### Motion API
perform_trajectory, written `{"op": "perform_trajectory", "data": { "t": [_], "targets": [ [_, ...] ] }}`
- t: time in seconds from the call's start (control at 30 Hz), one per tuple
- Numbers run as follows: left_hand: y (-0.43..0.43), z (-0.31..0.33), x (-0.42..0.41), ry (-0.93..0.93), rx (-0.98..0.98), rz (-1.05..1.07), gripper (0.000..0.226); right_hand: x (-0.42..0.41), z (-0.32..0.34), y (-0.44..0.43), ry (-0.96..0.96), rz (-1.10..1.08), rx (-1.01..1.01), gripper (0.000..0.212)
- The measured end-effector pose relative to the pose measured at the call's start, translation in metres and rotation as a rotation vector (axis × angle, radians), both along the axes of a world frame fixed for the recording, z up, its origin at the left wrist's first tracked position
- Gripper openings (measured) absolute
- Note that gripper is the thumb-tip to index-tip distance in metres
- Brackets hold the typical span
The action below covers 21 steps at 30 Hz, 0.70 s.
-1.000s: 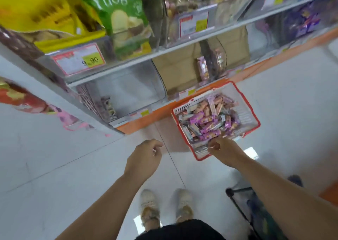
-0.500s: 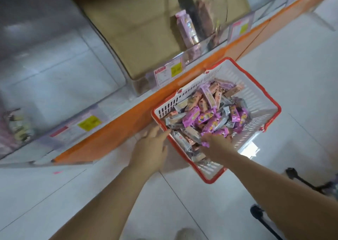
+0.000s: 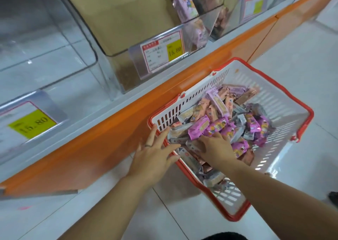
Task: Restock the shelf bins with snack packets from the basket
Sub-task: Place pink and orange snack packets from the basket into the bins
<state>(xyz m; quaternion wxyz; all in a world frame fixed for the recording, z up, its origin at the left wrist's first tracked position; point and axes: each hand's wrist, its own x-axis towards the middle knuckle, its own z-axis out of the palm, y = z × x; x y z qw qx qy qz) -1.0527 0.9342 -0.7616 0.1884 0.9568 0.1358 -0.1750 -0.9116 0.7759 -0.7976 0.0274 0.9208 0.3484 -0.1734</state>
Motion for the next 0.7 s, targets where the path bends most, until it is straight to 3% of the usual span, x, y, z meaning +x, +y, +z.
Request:
{"op": "perform_trajectory", "data": {
  "t": [0.13, 0.27, 0.37, 0.53, 0.7],
  "targets": [
    [0.000, 0.001, 0.001, 0.034, -0.037, 0.005, 0.044, -0.007, 0.036, -0.002, 0.288, -0.094, 0.223, 0.017],
    [0.002, 0.021, 0.004, 0.072, -0.091, 0.008, 0.046, -0.013, 0.095, -0.003, 0.521, -0.142, 0.412, 0.027],
    [0.007, 0.050, -0.002, -0.087, -0.273, 0.106, 0.052, -0.019, 0.142, 0.001, 0.640, -0.094, 0.542, 0.033],
    [0.018, 0.117, -0.031, -0.378, -0.462, 0.221, 0.052, -0.036, 0.200, 0.019, 0.657, -0.003, 0.667, 0.037],
    [0.037, 0.157, -0.076, -0.583, -0.460, 0.291, 0.037, -0.061, 0.248, 0.043, 0.764, 0.105, 0.741, 0.036]
  ]
}}
